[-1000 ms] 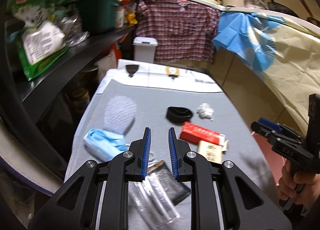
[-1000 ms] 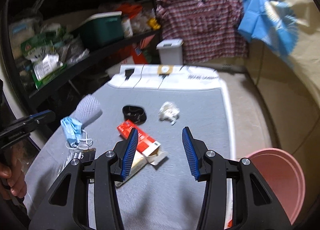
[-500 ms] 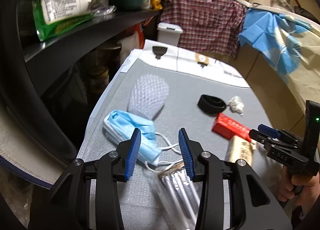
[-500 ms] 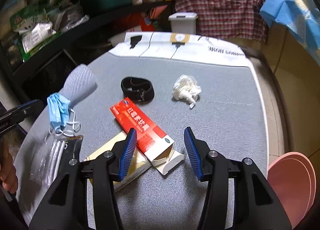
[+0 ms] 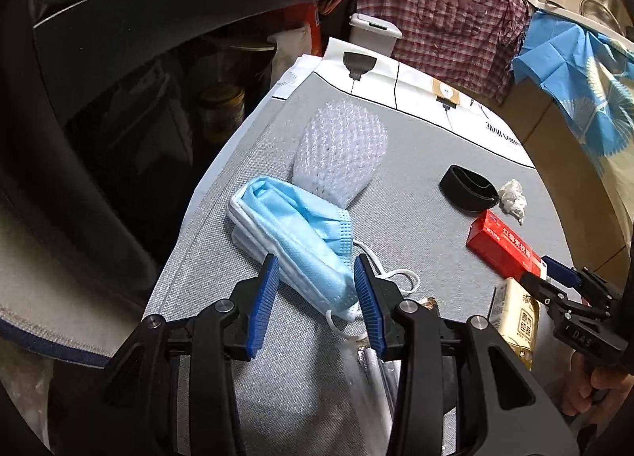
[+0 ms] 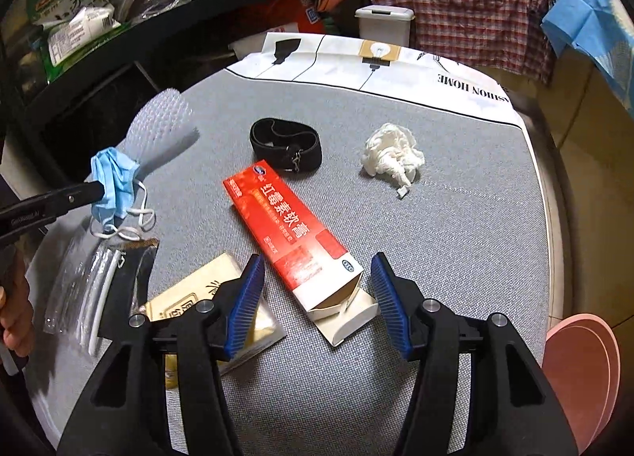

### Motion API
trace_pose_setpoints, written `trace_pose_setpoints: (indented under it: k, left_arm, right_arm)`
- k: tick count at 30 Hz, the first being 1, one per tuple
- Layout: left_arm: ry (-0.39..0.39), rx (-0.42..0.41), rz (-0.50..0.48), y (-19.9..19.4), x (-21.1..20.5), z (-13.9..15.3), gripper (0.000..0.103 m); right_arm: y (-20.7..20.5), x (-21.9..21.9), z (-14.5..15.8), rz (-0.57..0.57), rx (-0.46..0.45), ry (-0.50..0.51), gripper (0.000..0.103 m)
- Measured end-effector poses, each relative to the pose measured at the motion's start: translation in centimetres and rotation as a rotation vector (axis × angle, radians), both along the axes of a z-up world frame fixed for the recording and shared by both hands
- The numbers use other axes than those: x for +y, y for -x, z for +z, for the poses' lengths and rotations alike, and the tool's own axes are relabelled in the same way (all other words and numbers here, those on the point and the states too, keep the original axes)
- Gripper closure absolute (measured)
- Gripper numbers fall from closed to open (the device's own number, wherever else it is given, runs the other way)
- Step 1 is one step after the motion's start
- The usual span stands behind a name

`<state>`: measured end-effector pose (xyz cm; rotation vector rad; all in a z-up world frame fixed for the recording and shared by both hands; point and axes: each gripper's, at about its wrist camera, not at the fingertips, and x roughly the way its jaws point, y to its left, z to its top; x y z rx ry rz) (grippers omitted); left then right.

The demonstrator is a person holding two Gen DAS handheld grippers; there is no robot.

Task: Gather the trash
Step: 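Move both open tools back over the remaining trash on the table, then grasp the blue face mask with the left tool while the right tool grasps the red-and-white box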

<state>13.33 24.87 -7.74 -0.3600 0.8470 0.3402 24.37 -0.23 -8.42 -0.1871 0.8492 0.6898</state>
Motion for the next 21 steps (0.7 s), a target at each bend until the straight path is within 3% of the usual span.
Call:
trace_pose_setpoints:
  k: [3, 6, 8, 14, 21]
  left_arm:
    - [0.001, 0.01, -0.007, -0.2, 0.0, -0.3, 0.063]
    - [0.008, 0.018, -0.012, -0.3, 0.0, -0.5, 0.067]
    - [0.01, 0.026, -0.015, -0.4, -0.1, -0.5, 0.078]
    - [-0.011, 0.026, -0.025, -0.5, -0.5, 0.0, 0.098]
    - [-0.045, 0.004, -0.043, -0.2, -1.3, 1.2, 0.101]
  right_arm:
    - [0.2, 0.2, -0.2, 0.006, -0.002, 0.023, 0.048]
    - [0.4, 0.5, -0.3, 0.024, -0.007, 0.034, 0.06]
    - [0.7, 0.6, -0.2, 0.029, -0.021, 0.045, 0.062]
    - [1.4, 0.3, 0.6, 0.035, -0.047, 0.042, 0.065]
    - [2.1, -0.5, 1.7, 0.016, -0.078, 0.019, 0.066]
